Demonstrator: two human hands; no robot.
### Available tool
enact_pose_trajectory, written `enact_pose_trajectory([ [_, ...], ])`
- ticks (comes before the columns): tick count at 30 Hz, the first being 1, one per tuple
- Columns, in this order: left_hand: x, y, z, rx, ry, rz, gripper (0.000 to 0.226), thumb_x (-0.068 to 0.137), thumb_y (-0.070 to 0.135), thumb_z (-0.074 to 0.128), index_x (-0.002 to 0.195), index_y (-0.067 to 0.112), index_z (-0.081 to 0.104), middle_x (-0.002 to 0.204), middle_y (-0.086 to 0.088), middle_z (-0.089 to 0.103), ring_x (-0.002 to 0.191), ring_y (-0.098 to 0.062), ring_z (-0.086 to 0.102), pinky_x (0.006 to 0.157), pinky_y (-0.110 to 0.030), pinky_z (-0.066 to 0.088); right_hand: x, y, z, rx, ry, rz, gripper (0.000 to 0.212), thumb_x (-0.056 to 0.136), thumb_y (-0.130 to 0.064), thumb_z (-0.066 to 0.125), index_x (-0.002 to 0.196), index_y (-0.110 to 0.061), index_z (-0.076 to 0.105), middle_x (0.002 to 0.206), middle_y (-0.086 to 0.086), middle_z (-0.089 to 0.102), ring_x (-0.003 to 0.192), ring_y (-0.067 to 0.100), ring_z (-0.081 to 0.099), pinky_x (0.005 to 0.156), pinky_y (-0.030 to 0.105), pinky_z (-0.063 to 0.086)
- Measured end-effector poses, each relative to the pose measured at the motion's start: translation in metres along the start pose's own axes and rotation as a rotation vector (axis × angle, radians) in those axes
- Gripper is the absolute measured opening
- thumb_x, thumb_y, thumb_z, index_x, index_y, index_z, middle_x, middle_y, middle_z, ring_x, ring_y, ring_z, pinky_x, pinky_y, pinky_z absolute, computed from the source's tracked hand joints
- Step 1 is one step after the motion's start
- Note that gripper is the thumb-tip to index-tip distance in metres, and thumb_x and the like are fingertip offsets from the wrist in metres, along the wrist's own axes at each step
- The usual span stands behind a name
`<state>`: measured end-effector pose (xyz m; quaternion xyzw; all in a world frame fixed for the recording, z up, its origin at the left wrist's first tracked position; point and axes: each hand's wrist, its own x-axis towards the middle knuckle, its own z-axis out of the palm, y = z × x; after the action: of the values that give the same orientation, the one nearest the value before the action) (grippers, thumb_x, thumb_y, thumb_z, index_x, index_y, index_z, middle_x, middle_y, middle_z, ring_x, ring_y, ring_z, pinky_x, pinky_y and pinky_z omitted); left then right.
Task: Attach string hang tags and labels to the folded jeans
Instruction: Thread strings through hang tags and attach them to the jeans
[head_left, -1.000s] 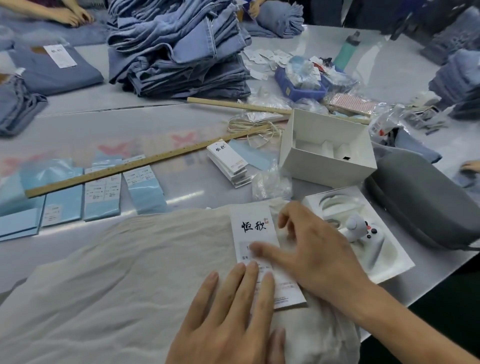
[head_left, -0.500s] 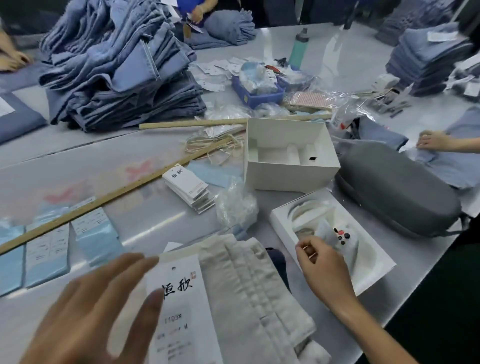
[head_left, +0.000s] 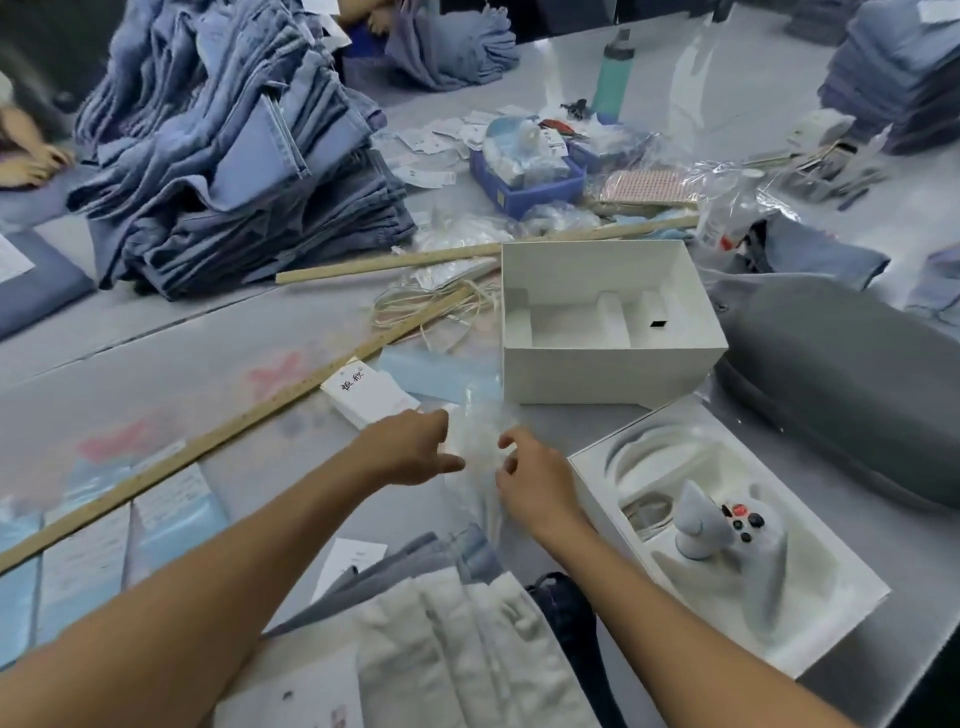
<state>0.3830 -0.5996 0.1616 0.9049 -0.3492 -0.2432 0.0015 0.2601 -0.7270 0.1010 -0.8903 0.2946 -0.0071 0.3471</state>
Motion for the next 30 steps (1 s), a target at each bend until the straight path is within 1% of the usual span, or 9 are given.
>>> enact_pose_trajectory([
  [5,0.018,0.003,0.038,-0.466,0.008,-0.136,0.042,0.092,0.054,0.066,0.098,0.014,0.055,0.089,-0.008,0.069,0.075,-0.022,0.071,0.060,-0.037,0.060,-0.004,0.009,0.016,0.254,-0.001,0.074,0.024,0.089,-0.034,0.068,0.112,-0.031,0.059,0.086,-0.012,0.065,0.084,0.011,0.065,0.072,0.028,0.049],
  [11,0.018,0.000,0.044,-0.820,0.026,-0.152,0.027,0.104,0.021,0.054,0.084,0.009,0.068,0.070,-0.004,0.075,0.055,-0.013,0.066,0.050,-0.026,0.053,-0.015,0.004,0.030,0.264,0.014,0.085,0.008,0.088,-0.020,0.068,0.092,-0.026,0.065,0.074,-0.014,0.062,0.074,0.009,0.062,0.072,0.029,0.052],
  [14,0.014,-0.007,0.042,-0.893,0.009,-0.190,0.029,0.104,0.017,0.049,0.086,0.008,0.070,0.066,-0.003,0.074,0.053,-0.013,0.066,0.047,-0.023,0.050,-0.016,0.006,0.018,0.422,0.191,0.192,0.014,0.087,-0.015,0.065,0.081,-0.025,0.058,0.070,-0.011,0.060,0.064,0.004,0.056,0.065,0.025,0.047],
  [17,0.012,-0.015,0.040,-0.945,0.042,-0.213,0.029,0.104,0.019,0.051,0.086,0.007,0.071,0.069,-0.004,0.075,0.055,-0.015,0.067,0.047,-0.023,0.050,-0.018,0.004,-0.002,0.519,0.386,0.212,0.019,0.088,-0.009,0.059,0.090,-0.027,0.056,0.078,-0.009,0.060,0.068,0.009,0.057,0.059,0.019,0.043],
  [20,0.010,-0.015,0.038,-0.953,0.047,-0.181,0.032,0.105,0.024,0.051,0.088,0.008,0.072,0.071,-0.002,0.076,0.056,-0.014,0.067,0.048,-0.023,0.051,-0.018,-0.002,-0.015,0.089,0.542,-0.111,0.033,0.083,0.005,0.060,0.106,-0.017,0.067,0.107,0.004,0.055,0.094,0.022,0.053,0.076,0.030,0.047],
  [23,0.010,-0.009,0.038,-0.901,0.045,-0.150,0.033,0.106,0.026,0.048,0.090,0.008,0.070,0.071,0.000,0.076,0.057,-0.013,0.068,0.050,-0.023,0.052,-0.008,-0.015,-0.012,-0.282,0.480,-0.452,0.024,0.075,0.006,0.074,0.090,-0.011,0.078,0.097,0.008,0.061,0.092,0.031,0.055,0.074,0.039,0.047],
  [25,0.010,-0.005,0.039,-0.871,0.054,-0.139,0.033,0.105,0.026,0.048,0.089,0.008,0.069,0.072,0.000,0.076,0.058,-0.013,0.069,0.050,-0.024,0.052,0.002,-0.022,-0.006,-0.446,0.330,-0.416,0.011,0.083,-0.012,0.076,0.093,-0.016,0.078,0.099,0.003,0.061,0.095,0.030,0.053,0.076,0.041,0.042],
  [27,0.010,-0.003,0.039,-0.858,0.065,-0.136,0.032,0.105,0.025,0.047,0.087,0.009,0.069,0.073,0.000,0.076,0.057,-0.013,0.069,0.051,-0.025,0.053,0.012,-0.024,-0.001,-0.545,0.172,-0.253,0.023,0.096,-0.036,0.060,0.109,-0.021,0.072,0.114,0.000,0.055,0.108,0.026,0.044,0.085,0.040,0.034],
  [30,0.009,-0.004,0.040,-0.838,0.067,-0.134,0.033,0.106,0.025,0.048,0.088,0.009,0.070,0.071,0.000,0.075,0.057,-0.012,0.068,0.051,-0.023,0.053,0.021,-0.024,0.005,-0.627,0.107,-0.144,0.021,0.099,-0.034,0.054,0.110,-0.025,0.069,0.118,-0.001,0.051,0.111,0.025,0.040,0.085,0.038,0.030],
])
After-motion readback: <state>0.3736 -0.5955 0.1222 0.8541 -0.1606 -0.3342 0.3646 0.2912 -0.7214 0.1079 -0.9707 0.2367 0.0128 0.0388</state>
